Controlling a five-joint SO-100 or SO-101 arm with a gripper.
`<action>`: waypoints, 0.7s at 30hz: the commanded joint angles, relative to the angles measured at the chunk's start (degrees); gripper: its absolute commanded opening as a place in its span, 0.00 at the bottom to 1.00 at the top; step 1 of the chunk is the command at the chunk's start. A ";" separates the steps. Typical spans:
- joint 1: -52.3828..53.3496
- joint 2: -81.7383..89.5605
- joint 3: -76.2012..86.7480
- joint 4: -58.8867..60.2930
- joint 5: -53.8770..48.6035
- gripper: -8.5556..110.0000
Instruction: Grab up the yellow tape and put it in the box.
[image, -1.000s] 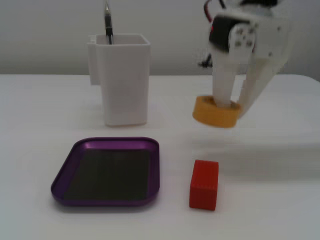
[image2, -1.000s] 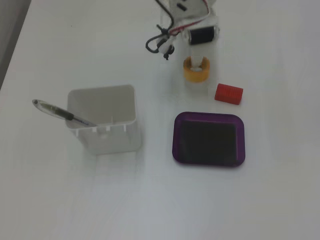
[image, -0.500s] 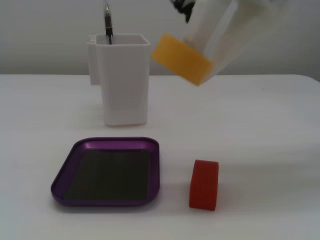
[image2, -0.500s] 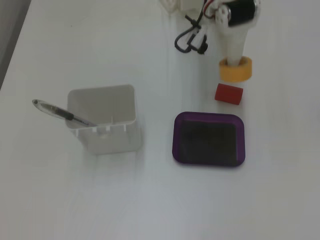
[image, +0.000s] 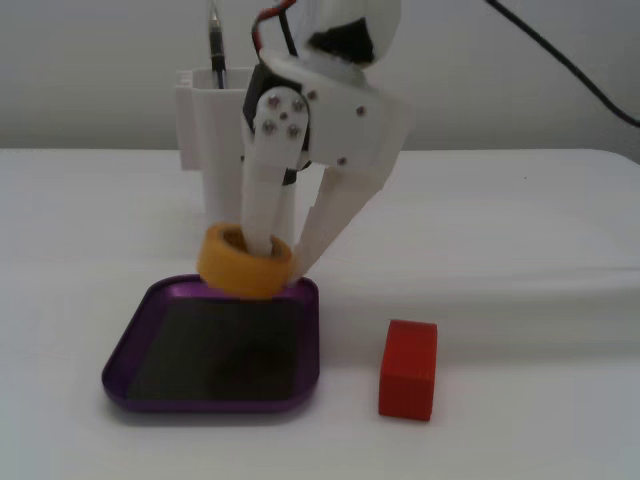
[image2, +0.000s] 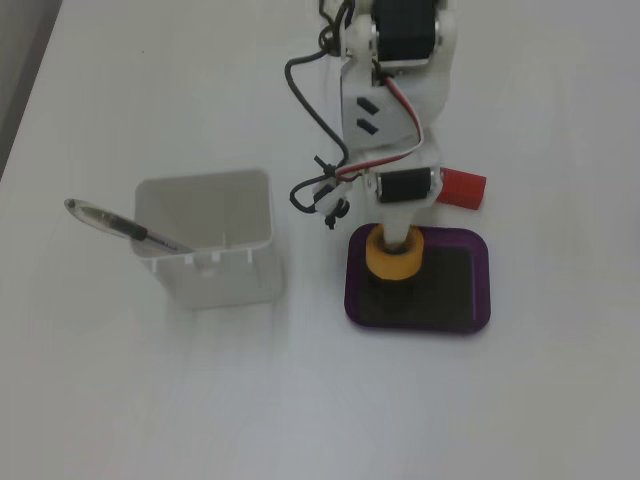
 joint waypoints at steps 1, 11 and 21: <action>0.18 -1.49 -2.99 -0.70 -0.26 0.07; 0.18 -3.43 -2.99 -1.85 0.35 0.09; 0.18 -1.49 -22.59 16.79 0.53 0.17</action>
